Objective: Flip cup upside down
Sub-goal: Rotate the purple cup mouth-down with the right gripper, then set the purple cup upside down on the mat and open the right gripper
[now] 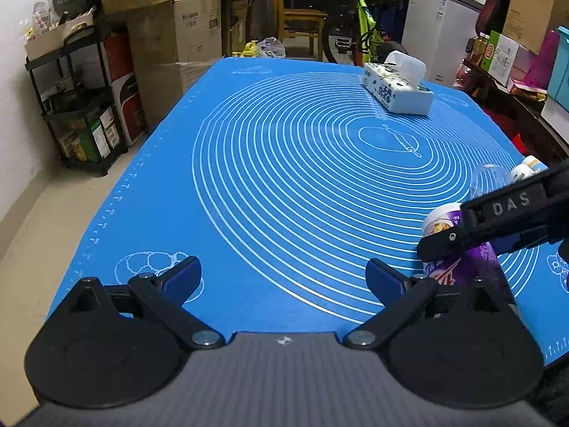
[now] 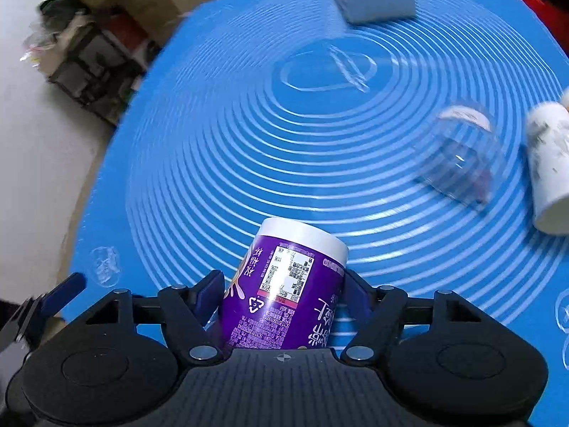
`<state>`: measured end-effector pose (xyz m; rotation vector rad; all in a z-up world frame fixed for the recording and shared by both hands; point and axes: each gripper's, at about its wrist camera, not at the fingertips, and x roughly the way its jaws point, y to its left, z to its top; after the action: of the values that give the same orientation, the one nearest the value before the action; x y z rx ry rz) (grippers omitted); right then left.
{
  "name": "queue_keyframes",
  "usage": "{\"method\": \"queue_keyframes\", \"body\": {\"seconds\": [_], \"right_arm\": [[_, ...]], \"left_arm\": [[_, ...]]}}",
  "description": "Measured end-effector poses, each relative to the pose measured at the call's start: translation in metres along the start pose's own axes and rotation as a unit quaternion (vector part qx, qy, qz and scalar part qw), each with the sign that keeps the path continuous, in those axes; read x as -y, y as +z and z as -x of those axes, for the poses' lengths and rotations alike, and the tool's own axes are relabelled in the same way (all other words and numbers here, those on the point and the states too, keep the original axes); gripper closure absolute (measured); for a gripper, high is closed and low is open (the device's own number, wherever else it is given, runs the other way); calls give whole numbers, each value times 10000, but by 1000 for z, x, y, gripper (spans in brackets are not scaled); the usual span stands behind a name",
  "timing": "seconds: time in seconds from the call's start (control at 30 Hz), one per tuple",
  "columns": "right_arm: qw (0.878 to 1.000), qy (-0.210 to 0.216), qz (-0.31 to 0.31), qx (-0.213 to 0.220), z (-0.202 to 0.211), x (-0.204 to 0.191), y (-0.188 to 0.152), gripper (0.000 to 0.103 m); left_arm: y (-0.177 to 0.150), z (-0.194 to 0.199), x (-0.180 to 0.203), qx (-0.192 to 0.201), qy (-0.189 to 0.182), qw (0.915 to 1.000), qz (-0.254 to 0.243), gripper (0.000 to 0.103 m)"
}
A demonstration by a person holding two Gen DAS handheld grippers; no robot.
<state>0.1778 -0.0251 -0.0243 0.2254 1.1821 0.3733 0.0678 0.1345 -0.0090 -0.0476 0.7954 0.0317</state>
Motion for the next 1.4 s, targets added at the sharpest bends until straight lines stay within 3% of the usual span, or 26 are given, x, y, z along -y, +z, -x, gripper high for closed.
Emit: {"method": "queue_keyframes", "body": {"seconds": [0.1,0.2,0.27,0.37,0.43,0.47,0.6,0.8,0.97,1.03,1.23,1.4], "right_arm": [[9975,-90,299,627,12,-10,-7,33],[9861,-386,744,1437,24,-27,-16,34],[9704,-546,1013,2125,31,-39,-22,35],[9351,-962,1464,3081,33,-56,-33,35],[9091,-1227,1788,3557,29,-64,-41,36],[9024,-1317,1878,3648,25,-66,-43,36],[9080,-1325,1901,3491,11,-64,-38,37],[9064,-1369,2048,3433,-2,-71,-30,37],[9166,-1261,1900,3284,-1,-64,-23,36],[9184,-1197,1865,3279,1,-60,-21,29],[9087,-1280,1961,3456,19,-53,-35,8],[9159,-1218,1676,3438,47,-34,-60,4]], "left_arm": [[0,-1,-5,17,-12,10000,85,5],[0,-1,-8,55,24,9998,195,5],[1,0,-10,115,55,9995,277,5],[2,2,-13,207,75,9990,392,5],[3,2,-14,232,94,9987,437,5],[3,1,-15,238,100,9987,447,5],[3,-1,-15,240,124,9987,427,5],[1,-5,-12,224,106,9990,371,5],[0,-4,-5,285,133,9991,296,5],[0,-2,-4,370,109,9989,282,5],[-1,9,4,652,241,9974,213,5],[-3,22,19,924,528,9942,164,5]]}}
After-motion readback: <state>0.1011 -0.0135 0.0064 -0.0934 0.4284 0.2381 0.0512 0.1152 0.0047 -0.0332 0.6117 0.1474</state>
